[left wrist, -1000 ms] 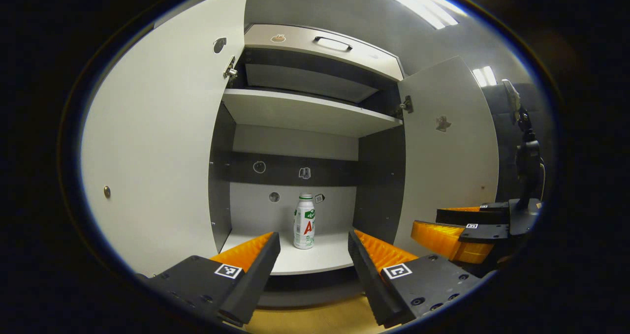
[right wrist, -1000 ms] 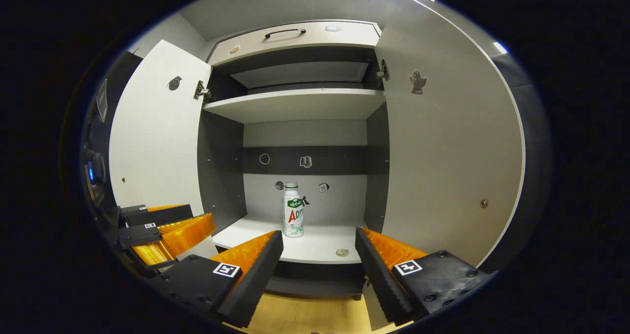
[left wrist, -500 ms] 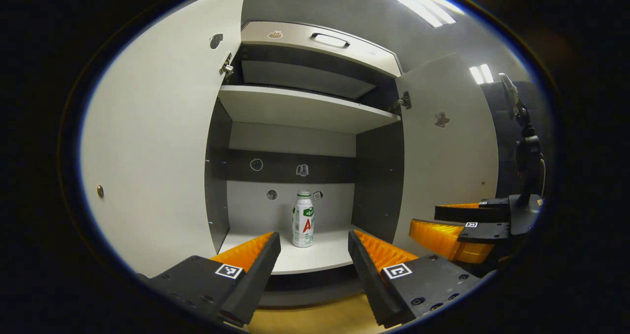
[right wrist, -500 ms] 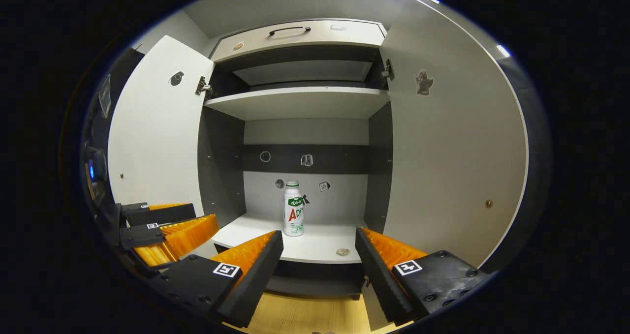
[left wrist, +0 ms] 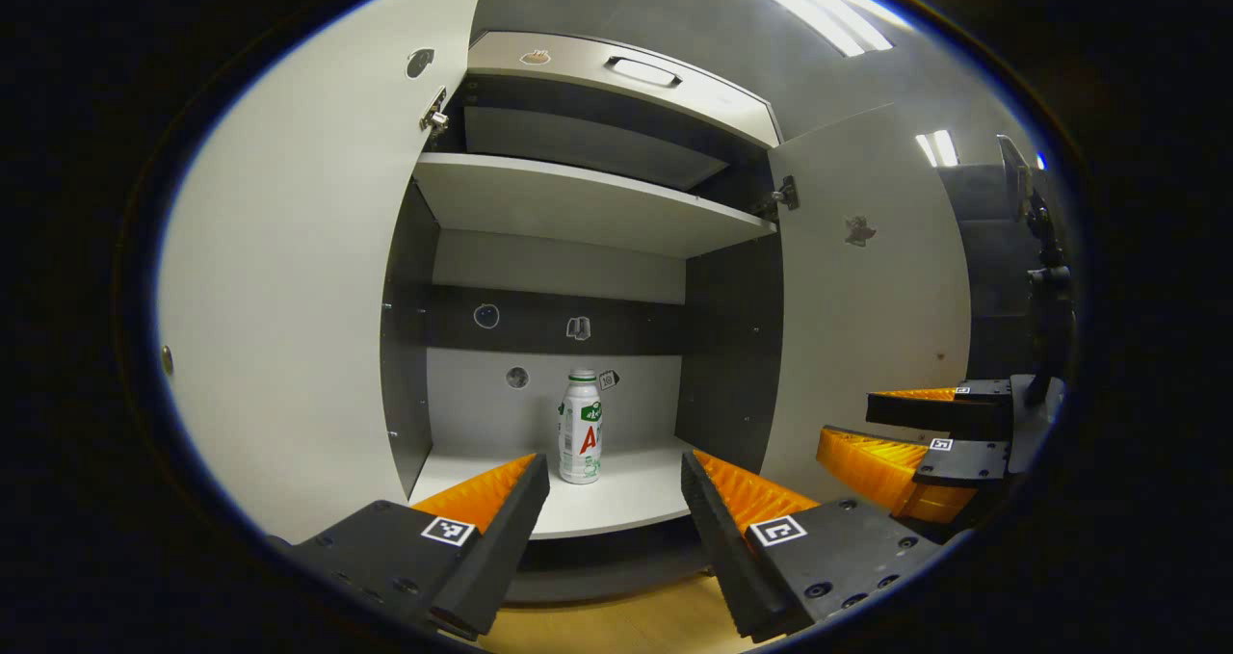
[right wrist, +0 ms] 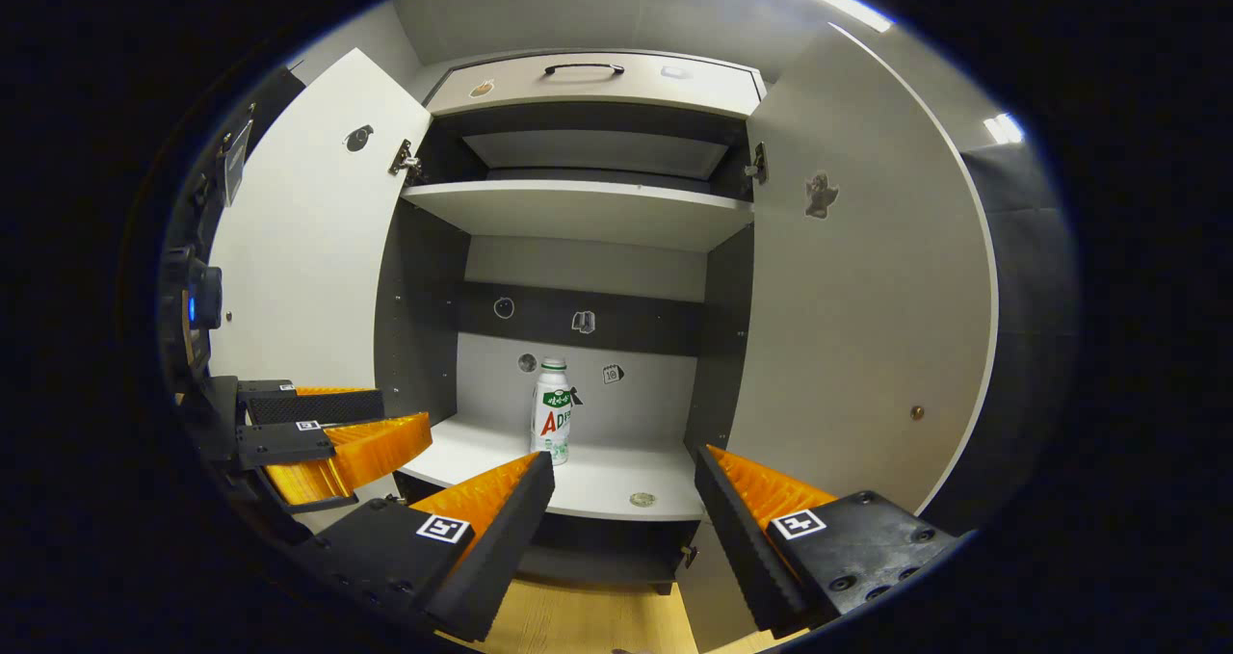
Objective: Grasp the bottle in the cabinet with the left hand and place it on the coaster, then close the right door with the right hand and the left door with the left hand.
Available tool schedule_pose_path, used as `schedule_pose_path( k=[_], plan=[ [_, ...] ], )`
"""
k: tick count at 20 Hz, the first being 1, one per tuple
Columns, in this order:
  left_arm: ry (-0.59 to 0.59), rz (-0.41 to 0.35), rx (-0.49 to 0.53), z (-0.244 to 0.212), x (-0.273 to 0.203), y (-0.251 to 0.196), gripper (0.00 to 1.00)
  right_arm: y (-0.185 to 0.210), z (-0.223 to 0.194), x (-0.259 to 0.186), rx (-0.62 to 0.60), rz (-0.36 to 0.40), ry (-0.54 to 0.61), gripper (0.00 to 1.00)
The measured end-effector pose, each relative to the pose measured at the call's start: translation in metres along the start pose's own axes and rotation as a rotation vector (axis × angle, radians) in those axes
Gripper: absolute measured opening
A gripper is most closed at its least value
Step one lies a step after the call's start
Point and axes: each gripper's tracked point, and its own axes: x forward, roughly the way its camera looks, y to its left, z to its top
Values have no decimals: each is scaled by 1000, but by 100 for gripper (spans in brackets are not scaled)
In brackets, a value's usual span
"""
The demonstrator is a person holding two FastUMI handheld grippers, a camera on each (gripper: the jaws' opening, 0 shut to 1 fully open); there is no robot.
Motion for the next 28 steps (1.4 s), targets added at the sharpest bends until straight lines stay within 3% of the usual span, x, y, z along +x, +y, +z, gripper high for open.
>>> schedule_pose_path(
  k=[8, 12, 16, 23, 28],
  plan=[
    [3, 57, 11, -10, 75, 2, 88, 1, -13, 57, -3, 120, -18, 98],
    [21, 88, 55, -20, 120, 14, 88, -9, -19, 86, -86, 133, -66, 98],
    [52, 106, 45, -36, 155, 27, 88, -1, -36, 108, -62, 200, -34, 98],
    [77, 116, 7, -57, 206, 49, 88, -15, -65, 137, -63, 204, 25, 97],
    [95, 108, 61, -72, 234, 54, 88, -9, -68, 148, -33, 234, 29, 98]
  ],
)
